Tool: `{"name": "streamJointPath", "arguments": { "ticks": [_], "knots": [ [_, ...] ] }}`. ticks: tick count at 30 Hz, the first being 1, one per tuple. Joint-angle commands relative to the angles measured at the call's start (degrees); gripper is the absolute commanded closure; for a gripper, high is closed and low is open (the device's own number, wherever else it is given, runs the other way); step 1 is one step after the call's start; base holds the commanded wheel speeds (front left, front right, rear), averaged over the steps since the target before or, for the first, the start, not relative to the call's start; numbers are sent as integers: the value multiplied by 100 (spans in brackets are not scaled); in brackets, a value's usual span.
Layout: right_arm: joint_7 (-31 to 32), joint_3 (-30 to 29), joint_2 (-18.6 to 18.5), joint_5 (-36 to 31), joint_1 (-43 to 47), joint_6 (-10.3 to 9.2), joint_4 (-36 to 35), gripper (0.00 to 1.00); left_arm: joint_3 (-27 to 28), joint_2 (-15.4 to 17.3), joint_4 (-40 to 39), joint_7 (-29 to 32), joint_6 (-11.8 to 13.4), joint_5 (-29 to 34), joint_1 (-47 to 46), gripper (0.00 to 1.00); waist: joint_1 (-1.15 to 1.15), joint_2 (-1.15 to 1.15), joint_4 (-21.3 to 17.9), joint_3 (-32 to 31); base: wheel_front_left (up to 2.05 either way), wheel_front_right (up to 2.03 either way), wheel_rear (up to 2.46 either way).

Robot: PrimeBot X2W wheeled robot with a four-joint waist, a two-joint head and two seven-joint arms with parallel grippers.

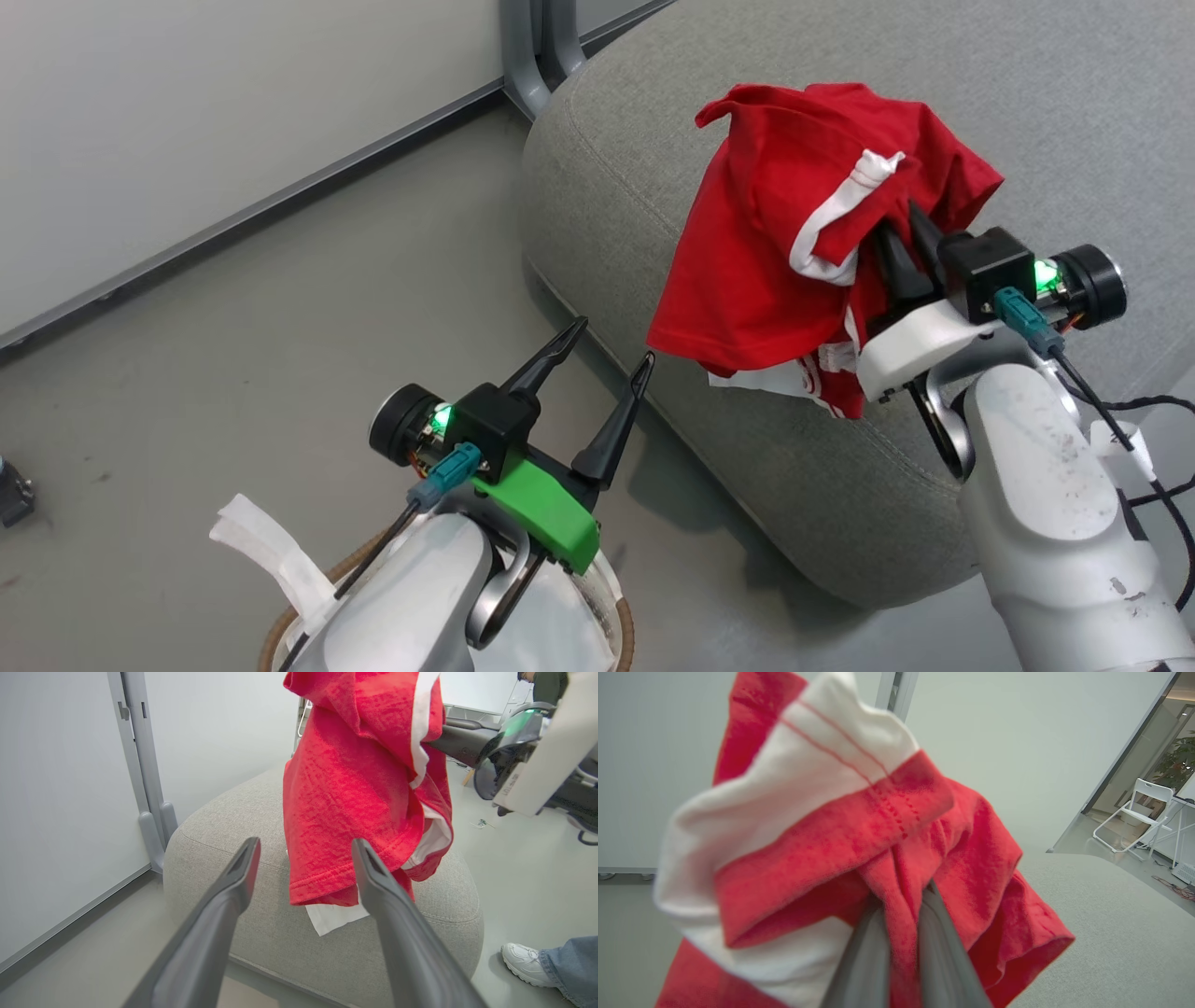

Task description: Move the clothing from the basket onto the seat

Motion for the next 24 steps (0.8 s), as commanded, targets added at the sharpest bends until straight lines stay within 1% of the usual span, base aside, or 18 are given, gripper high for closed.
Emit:
{"name": "streamJointPath", "arguments": {
  "ticks": [1,7,9,15,20,24],
  "knots": [
    [-16,-56,-56,29,-188,-8,-6,100,-4,36,-32,-6,2,35,-120,0,0,0,145,189,0,0,0],
    [-15,-436,-398,39,-822,-9,48,100,-60,118,-201,-6,2,153,-384,0,0,0,470,739,0,0,0],
    [-15,-664,-572,96,-1104,-9,82,100,-92,158,-291,-6,2,202,-489,0,0,0,604,974,0,0,0],
    [-16,-1354,-1199,-1,-1918,-9,252,100,-178,330,-480,-6,2,367,-899,0,0,0,1012,1776,0,0,0],
    [-15,-2050,-1437,29,-2458,-9,440,100,-217,439,-632,-6,2,471,-1192,0,0,0,1190,2361,0,0,0],
    [-16,-2489,-1591,-151,-2762,-9,585,100,-248,510,-725,-6,2,564,-1376,0,0,0,1283,2769,0,0,0]
  ]
}}
